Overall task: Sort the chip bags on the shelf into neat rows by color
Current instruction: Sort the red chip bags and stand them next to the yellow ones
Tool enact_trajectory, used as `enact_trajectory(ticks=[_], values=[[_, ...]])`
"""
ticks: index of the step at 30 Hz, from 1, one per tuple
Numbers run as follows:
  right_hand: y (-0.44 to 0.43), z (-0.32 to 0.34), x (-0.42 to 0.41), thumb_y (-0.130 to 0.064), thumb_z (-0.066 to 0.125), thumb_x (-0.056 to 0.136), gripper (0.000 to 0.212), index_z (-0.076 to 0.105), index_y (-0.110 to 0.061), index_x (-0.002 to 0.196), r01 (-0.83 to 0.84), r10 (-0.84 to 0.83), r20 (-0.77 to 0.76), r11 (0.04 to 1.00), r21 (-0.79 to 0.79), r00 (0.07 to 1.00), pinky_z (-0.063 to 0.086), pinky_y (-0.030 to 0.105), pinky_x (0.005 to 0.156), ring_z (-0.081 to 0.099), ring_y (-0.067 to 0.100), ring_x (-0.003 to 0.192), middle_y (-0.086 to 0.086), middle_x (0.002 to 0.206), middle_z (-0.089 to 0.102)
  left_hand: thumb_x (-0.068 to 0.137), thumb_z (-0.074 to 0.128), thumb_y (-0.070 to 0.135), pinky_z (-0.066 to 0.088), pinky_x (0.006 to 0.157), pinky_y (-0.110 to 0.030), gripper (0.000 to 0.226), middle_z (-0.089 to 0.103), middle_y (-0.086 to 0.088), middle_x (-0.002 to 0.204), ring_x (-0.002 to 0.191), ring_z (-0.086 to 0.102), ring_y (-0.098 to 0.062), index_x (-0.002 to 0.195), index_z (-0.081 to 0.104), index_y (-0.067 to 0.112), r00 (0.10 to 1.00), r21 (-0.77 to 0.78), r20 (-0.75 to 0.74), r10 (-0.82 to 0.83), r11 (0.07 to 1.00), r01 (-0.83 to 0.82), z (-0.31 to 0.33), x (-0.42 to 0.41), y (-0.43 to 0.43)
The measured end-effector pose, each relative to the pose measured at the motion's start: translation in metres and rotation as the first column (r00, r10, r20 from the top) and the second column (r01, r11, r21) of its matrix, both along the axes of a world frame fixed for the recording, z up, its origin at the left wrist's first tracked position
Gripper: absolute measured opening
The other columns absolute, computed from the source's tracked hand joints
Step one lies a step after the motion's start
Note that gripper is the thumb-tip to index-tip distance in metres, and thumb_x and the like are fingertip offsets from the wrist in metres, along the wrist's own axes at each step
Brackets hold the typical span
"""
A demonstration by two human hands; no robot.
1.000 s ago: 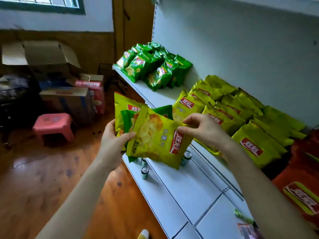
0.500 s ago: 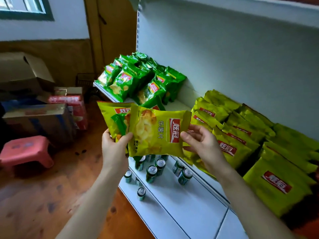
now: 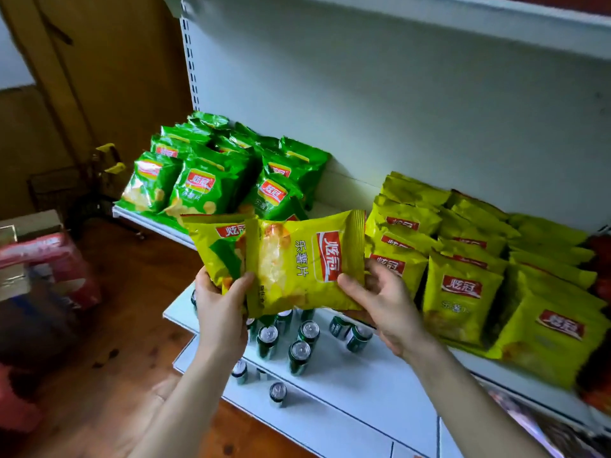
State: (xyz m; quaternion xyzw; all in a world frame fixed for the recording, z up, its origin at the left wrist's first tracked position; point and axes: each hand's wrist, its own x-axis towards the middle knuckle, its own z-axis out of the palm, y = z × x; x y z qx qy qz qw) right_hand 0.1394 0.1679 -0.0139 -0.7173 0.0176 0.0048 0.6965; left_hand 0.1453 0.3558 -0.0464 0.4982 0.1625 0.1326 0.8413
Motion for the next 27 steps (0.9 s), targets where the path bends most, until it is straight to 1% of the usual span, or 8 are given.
enact_trajectory(ticks=[3,7,10,12,16,19,22,27], values=[[-0.007,0.015,0.014,-0.005,0.063,0.082,0.019,0.06,-0.021,0.091,0.108,-0.101,0.09,0.991,-0.082,0.991,0.053,0.018,0.074,0.066,0.003,0.082,-0.009,0.09,0.068,0.081,0.064,-0.004,0.048,0.065,-0.035,0.028,0.054,-0.004,0.082,0.073,0.055,-0.018,0.095,0.048,0.015,0.996,0.02,0.033,-0.085,0.996,0.084,-0.004,0.011,0.006],[-0.042,0.056,0.066,-0.009,0.061,0.087,0.015,0.056,-0.022,0.093,0.297,-0.245,0.243,0.932,-0.208,0.938,0.053,0.026,0.079,0.063,0.012,0.087,-0.002,0.098,0.065,0.075,0.067,-0.002,0.051,0.066,-0.032,0.031,0.055,-0.004,0.082,0.073,0.057,-0.017,0.092,0.05,0.018,0.991,0.013,0.033,-0.129,0.992,0.129,-0.004,0.022,0.011],[-0.065,0.079,0.13,-0.011,0.063,0.086,0.025,0.056,-0.006,0.109,0.359,-0.206,0.359,0.825,-0.437,0.91,0.049,0.03,0.079,0.059,0.019,0.093,0.01,0.106,0.063,0.085,0.056,-0.009,0.056,0.063,-0.025,0.029,0.058,-0.004,0.085,0.075,0.06,-0.016,0.095,0.052,0.017,0.99,0.016,0.015,-0.143,0.99,0.143,-0.003,0.028,0.015],[-0.074,0.089,0.173,-0.01,0.063,0.086,0.03,0.054,0.001,0.112,0.352,-0.139,0.38,0.738,-0.575,0.914,0.046,0.032,0.078,0.057,0.021,0.094,0.018,0.109,0.062,0.085,0.055,-0.009,0.055,0.072,-0.032,0.029,0.06,-0.006,0.089,0.082,0.06,-0.022,0.098,0.054,0.016,0.988,0.024,0.01,-0.154,0.988,0.154,-0.003,0.032,0.018],[-0.082,0.094,0.244,-0.012,0.063,0.085,0.032,0.055,0.001,0.114,0.25,0.019,0.301,0.511,-0.823,0.953,0.036,0.026,0.074,0.056,0.026,0.102,0.021,0.114,0.059,0.083,0.058,-0.006,0.051,0.084,-0.049,0.031,0.067,-0.005,0.089,0.088,0.063,-0.026,0.102,0.058,0.018,0.982,0.025,-0.006,-0.19,0.981,0.19,0.002,0.041,0.02],[-0.08,0.088,0.277,-0.011,0.065,0.083,0.043,0.053,-0.001,0.123,0.112,0.132,0.163,0.328,-0.938,0.978,0.037,0.028,0.085,0.052,0.031,0.116,0.021,0.125,0.055,0.083,0.057,-0.007,0.054,0.082,-0.046,0.033,0.069,-0.004,0.088,0.088,0.064,-0.025,0.107,0.058,0.016,0.983,0.018,-0.013,-0.18,0.983,0.181,0.005,0.052,0.02],[-0.073,0.08,0.29,-0.011,0.067,0.082,0.053,0.047,-0.003,0.131,0.037,0.128,0.062,0.188,-0.981,0.99,0.036,0.032,0.096,0.046,0.032,0.122,0.022,0.134,0.047,0.082,0.057,-0.006,0.055,0.077,-0.039,0.036,0.067,-0.008,0.091,0.085,0.065,-0.024,0.113,0.056,0.012,0.987,0.0,-0.008,-0.163,0.987,0.163,0.006,0.062,0.02],[-0.066,0.059,0.29,-0.022,0.072,0.079,0.051,0.055,-0.005,0.124,0.015,0.113,0.008,-0.059,-0.998,0.994,0.043,0.035,0.089,0.054,0.034,0.113,0.02,0.123,0.056,0.083,0.056,-0.004,0.057,0.069,-0.029,0.031,0.068,-0.005,0.087,0.078,0.065,-0.02,0.11,0.058,0.012,0.988,-0.024,0.012,-0.156,0.987,0.156,0.005,0.074,0.013]])
